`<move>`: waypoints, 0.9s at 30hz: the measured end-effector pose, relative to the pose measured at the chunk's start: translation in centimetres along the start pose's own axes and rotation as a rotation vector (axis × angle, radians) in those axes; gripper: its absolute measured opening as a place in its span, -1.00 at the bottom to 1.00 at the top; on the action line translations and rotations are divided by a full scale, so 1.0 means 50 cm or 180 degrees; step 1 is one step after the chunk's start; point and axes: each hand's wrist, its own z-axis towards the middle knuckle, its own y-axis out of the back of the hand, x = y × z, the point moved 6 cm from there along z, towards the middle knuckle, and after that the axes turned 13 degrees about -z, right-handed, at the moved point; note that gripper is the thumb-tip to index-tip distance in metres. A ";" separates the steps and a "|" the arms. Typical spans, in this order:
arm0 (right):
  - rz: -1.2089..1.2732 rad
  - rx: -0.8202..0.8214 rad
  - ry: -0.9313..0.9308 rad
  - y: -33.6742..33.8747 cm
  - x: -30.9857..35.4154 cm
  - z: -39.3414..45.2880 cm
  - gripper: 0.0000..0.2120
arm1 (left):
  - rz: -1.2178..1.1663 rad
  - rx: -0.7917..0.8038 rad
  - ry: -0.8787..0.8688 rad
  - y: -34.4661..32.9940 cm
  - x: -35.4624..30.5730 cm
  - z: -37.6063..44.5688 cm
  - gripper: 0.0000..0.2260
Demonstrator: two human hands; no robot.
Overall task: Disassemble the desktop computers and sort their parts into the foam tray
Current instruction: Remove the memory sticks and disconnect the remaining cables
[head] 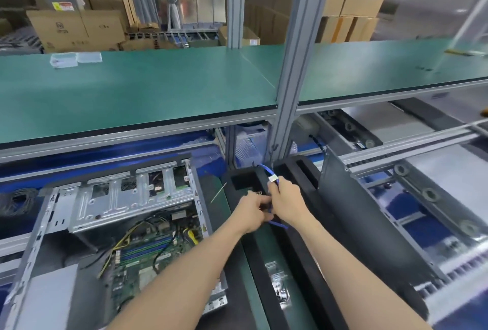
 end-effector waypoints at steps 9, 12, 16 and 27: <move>-0.0688 0.0293 -0.0674 -0.021 -0.106 -0.008 -0.61 | 0.0832 0.0078 0.0145 0.015 0.008 0.008 -0.46; -0.0549 0.0085 -0.0442 -0.028 -0.069 -0.011 -0.74 | 0.0761 -0.0097 -0.0012 0.055 -0.005 -0.016 -0.47; -0.0274 -0.0125 0.0019 -0.042 0.025 -0.018 -0.74 | 0.0723 -0.0371 -0.0247 0.130 -0.022 -0.069 -0.54; 0.0108 0.0097 0.1375 -0.152 0.279 -0.113 -0.80 | 0.0493 -0.1438 -0.0042 0.405 0.059 -0.303 -0.80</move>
